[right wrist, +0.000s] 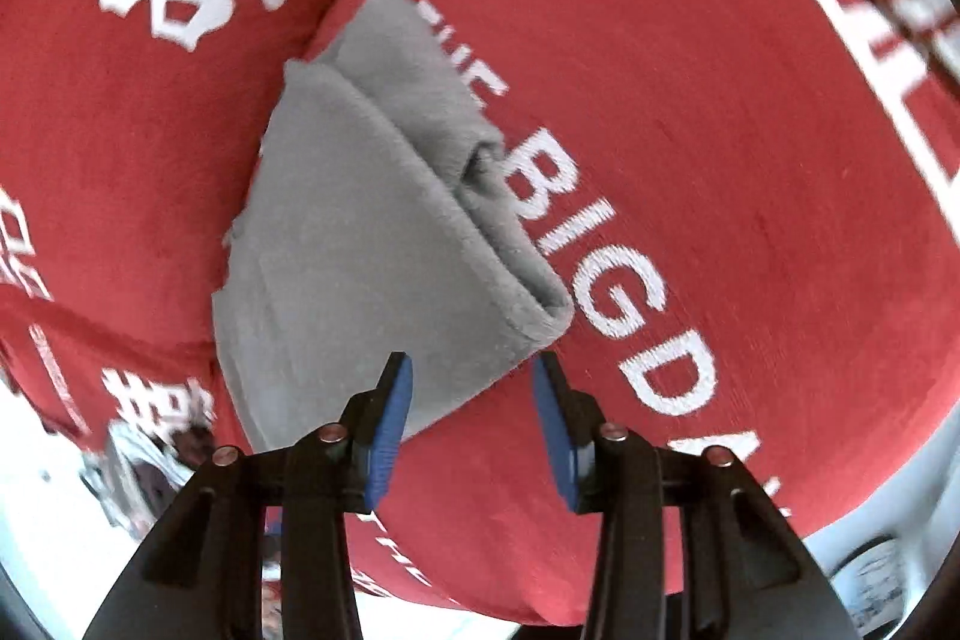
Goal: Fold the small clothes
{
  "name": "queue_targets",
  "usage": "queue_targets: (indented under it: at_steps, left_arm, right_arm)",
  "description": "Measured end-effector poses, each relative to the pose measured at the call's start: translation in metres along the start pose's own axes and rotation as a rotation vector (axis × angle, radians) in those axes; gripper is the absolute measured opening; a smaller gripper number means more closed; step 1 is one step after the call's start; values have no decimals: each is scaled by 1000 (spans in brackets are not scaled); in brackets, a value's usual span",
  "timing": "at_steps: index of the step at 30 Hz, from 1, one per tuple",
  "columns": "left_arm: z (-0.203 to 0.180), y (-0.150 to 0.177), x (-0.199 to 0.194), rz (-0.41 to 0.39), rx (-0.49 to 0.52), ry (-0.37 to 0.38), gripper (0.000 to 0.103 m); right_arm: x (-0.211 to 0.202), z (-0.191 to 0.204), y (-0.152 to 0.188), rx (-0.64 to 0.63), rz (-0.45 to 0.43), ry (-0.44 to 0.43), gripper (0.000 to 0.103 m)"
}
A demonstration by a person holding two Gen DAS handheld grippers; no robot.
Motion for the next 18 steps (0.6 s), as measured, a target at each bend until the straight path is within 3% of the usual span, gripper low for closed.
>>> queue_targets:
  at_steps: [1, 6, 7, 8, 9, 10, 11, 15, 18]
  left_arm:
    - [-5, 0, 1, -9, -7, 23, 84]
    - [-10, -4, -2, -73, -46, 21, 82]
    - [-7, -6, -4, -96, -50, 5, 67]
    - [-5, -8, -6, -118, -40, -27, 41]
    - [-4, -9, -6, -123, -24, -45, 26]
    - [-5, -11, -6, -118, -17, -41, 17]
    - [-8, -11, -8, -130, 0, -48, 17]
    - [-22, -8, -25, -184, 162, -95, 16]
    - [-15, -2, -15, -170, 210, -151, 16]
  right_arm:
    - [2, 0, 1, 12, -2, -11, 45]
    - [18, 4, 1, 81, -17, -55, 45]
    - [21, 5, 1, 100, -21, -66, 47]
    - [23, 8, -1, 112, -23, -73, 47]
    - [22, 9, -1, 122, -20, -72, 43]
    - [23, 9, -2, 120, -12, -55, 22]
    - [23, 8, -2, 107, -6, -38, 10]
    - [11, 29, -6, -63, 5, 14, 8]
    - [3, 36, -6, -172, -2, 56, 8]
Point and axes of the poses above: each gripper's, at about its wrist camera, not at the fingertips, and x roughly the way its jaws point, z to its left, y to its underside, the point moved 10 cm from there along x, roughly the way its jaws point, and after that the axes turned 7 degrees about -z, right-handed, at the moved point
